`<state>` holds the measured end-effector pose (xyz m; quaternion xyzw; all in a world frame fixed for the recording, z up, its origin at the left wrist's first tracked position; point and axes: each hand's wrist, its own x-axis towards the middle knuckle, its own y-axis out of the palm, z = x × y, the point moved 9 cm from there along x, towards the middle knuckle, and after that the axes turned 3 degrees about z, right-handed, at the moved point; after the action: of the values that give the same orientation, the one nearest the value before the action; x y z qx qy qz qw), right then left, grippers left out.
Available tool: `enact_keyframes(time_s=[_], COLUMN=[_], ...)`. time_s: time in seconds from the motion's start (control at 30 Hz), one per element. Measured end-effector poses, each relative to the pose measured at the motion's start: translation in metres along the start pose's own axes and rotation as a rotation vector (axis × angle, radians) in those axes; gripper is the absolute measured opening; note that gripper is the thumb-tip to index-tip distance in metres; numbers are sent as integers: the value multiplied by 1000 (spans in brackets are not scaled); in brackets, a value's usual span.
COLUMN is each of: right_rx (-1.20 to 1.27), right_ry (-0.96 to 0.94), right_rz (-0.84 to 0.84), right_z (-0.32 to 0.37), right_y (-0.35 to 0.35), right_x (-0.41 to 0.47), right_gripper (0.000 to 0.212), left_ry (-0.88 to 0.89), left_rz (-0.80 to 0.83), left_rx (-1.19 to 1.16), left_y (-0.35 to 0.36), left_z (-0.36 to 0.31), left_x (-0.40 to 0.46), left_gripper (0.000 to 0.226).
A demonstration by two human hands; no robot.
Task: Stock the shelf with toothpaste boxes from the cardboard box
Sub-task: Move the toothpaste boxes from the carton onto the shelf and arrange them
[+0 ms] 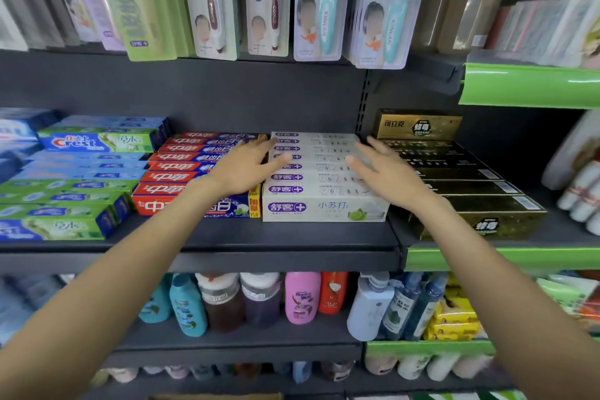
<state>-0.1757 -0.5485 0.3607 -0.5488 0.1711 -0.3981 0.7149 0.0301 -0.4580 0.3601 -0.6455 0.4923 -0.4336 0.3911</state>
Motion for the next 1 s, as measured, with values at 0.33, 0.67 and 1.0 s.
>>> enact_keyframes(time_s=[0.33,0.67,1.0], right_rx=[13,-57,-509], right_ry=[-11,13,-63], right_rz=[286,390,197], right_z=[-15,-12,15], right_y=[37,43,30], right_x=[-27,-25,-34], right_gripper=[117,99,79], left_ry=[66,70,44], left_rz=[223,149,124], left_rx=[234,481,485], left_y=[44,57,55], left_z=[-28,-33,-35], left_x=[-30,-18,-20], left_gripper=[91,79,80])
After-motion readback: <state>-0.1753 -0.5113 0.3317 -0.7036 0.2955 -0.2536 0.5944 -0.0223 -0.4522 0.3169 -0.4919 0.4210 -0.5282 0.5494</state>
